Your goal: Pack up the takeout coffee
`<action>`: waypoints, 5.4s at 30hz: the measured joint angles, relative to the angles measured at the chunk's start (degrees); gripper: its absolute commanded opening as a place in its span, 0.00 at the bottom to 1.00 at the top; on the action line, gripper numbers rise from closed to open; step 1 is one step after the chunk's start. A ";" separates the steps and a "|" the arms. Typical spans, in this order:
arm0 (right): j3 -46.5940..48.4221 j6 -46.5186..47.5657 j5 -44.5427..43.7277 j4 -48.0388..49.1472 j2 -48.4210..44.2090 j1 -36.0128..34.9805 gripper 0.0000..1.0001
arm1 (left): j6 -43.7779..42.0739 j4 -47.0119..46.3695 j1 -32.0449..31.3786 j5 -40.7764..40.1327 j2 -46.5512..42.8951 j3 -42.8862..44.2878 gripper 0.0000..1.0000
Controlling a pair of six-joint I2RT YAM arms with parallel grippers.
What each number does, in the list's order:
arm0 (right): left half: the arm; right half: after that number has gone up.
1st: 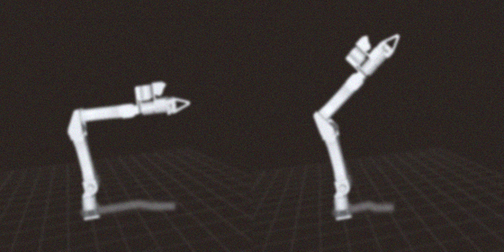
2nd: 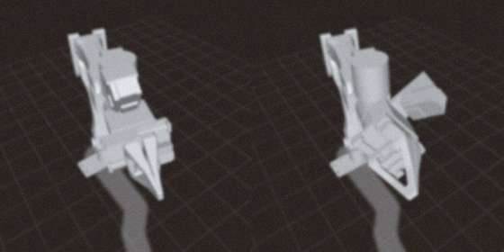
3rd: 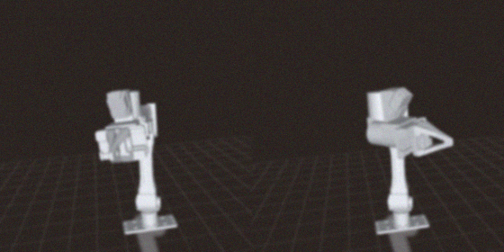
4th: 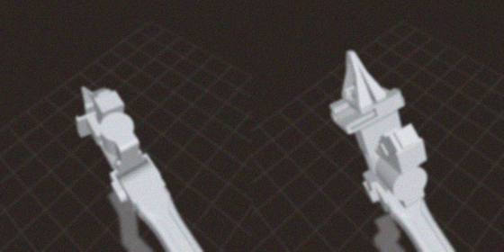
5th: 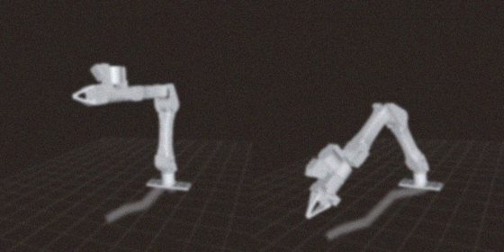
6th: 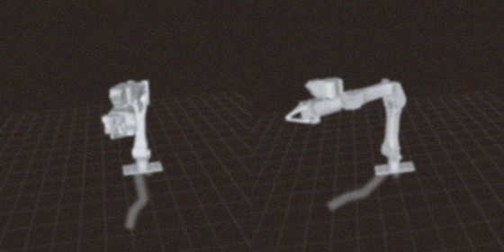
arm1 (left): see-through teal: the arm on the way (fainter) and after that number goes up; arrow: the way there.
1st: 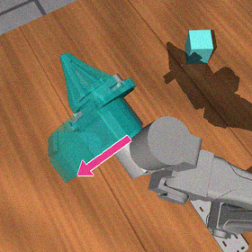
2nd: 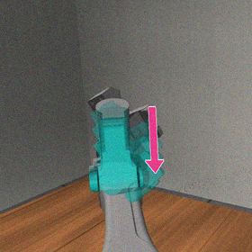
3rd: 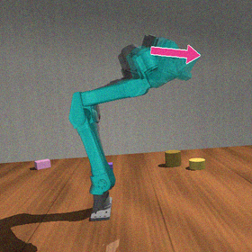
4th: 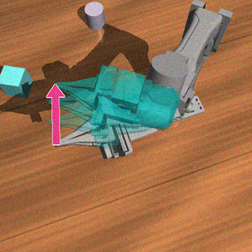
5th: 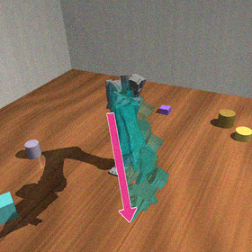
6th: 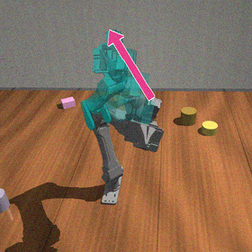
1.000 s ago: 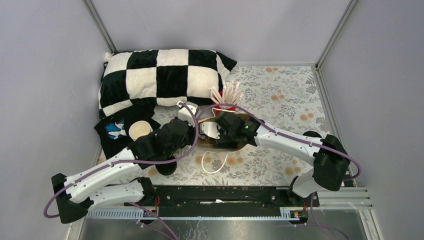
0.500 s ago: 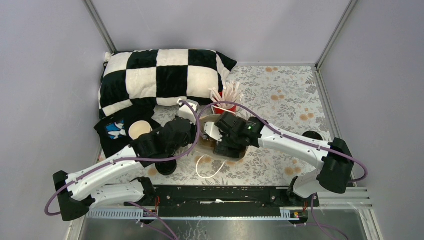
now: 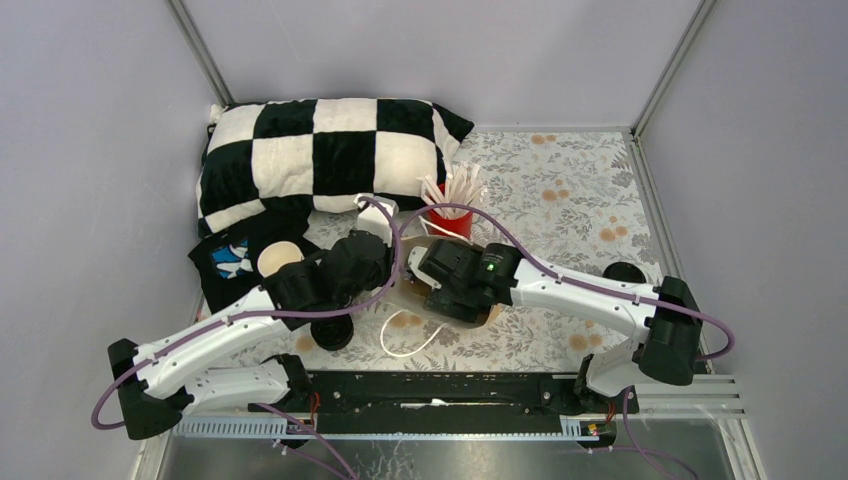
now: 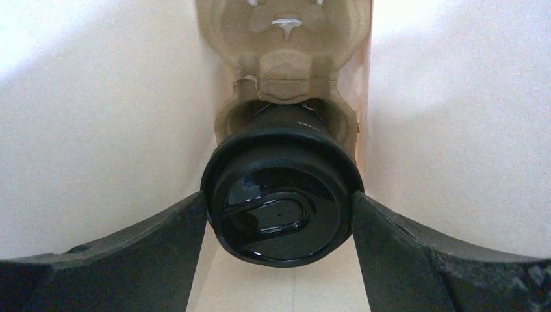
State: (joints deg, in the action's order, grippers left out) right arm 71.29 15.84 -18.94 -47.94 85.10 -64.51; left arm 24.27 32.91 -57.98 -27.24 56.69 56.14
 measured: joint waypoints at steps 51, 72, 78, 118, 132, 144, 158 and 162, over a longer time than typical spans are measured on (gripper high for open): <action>-11.37 5.16 10.75 11.61 -15.02 -2.08 0.56 | 4.00 3.96 -0.33 1.57 -5.51 -0.42 0.00; 9.66 5.49 13.97 -0.92 -4.24 -2.71 0.75 | 8.28 4.85 0.17 -1.70 0.04 3.10 0.00; 15.17 3.34 14.03 -4.02 -6.78 -3.58 0.84 | 8.37 6.25 -0.02 -2.71 0.13 2.95 0.00; 12.85 -16.90 11.15 5.11 -10.84 -4.09 1.00 | 9.55 16.59 -0.02 1.55 6.16 15.45 0.00; 14.95 -33.42 16.09 -4.35 -21.84 -4.46 1.00 | 19.41 26.80 0.00 5.68 14.16 23.67 0.00; 14.67 -37.27 18.73 -6.14 -19.67 -4.57 0.69 | 24.06 29.79 0.24 7.58 18.14 27.71 0.00; 30.60 -56.94 -12.63 -32.44 -18.25 2.89 0.82 | 28.35 29.44 0.26 7.69 15.56 24.55 0.00; 26.47 -55.91 -8.92 -30.25 -11.78 4.87 0.53 | 28.52 29.62 0.28 7.96 15.30 24.37 0.00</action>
State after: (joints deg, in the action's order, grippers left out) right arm 97.76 -40.07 -27.86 -78.19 73.32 -59.64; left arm 52.80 62.52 -57.69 -19.29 71.99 80.51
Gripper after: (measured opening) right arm 0.760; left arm 0.004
